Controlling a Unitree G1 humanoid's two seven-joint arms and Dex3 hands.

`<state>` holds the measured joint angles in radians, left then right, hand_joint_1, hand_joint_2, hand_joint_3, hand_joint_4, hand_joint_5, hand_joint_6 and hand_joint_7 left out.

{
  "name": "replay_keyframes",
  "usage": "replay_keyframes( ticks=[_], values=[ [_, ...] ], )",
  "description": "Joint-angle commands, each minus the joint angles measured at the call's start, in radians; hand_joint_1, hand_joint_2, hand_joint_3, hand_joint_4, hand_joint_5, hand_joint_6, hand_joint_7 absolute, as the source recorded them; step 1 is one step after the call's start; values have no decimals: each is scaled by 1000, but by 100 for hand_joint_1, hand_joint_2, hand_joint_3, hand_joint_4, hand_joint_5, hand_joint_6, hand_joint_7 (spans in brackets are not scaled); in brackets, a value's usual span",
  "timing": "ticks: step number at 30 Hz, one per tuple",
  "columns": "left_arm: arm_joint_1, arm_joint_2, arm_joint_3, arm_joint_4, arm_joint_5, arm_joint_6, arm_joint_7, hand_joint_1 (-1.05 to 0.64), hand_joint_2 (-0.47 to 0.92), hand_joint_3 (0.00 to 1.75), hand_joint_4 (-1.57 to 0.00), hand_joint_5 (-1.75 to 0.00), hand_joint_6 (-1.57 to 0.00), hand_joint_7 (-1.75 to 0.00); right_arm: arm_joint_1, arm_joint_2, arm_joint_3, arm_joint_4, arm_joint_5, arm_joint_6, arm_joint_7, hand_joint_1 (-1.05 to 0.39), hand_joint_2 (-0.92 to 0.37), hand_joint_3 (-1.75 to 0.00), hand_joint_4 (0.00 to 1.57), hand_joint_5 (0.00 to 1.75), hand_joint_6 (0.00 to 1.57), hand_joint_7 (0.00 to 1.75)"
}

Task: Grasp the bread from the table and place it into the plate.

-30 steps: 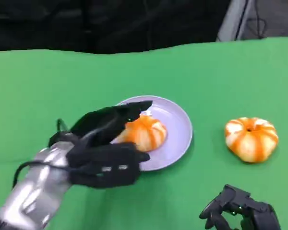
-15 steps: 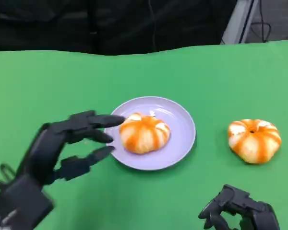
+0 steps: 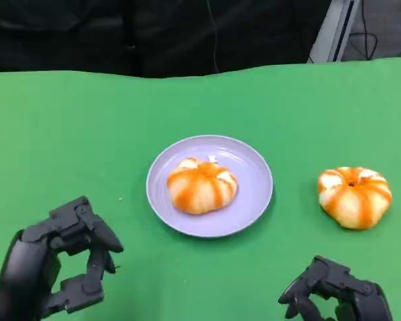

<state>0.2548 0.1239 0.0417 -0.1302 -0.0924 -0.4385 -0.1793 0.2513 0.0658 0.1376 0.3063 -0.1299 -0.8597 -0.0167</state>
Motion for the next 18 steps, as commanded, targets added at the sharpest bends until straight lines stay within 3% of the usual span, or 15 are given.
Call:
replay_keyframes(
  ticks=[1,18],
  values=[
    [18,19,7,1,-38,-11,-41,12,45,143,-90,-175,-78,-164,3,-19,-14,4,7,-10,-2,-69,-92,-45,81,155,88,122],
    [34,-8,10,31,-94,-14,-85,9,42,143,-91,-175,-79,-161,7,-30,-27,15,-7,-25,-8,-69,-92,-47,80,157,86,124]
  ],
)
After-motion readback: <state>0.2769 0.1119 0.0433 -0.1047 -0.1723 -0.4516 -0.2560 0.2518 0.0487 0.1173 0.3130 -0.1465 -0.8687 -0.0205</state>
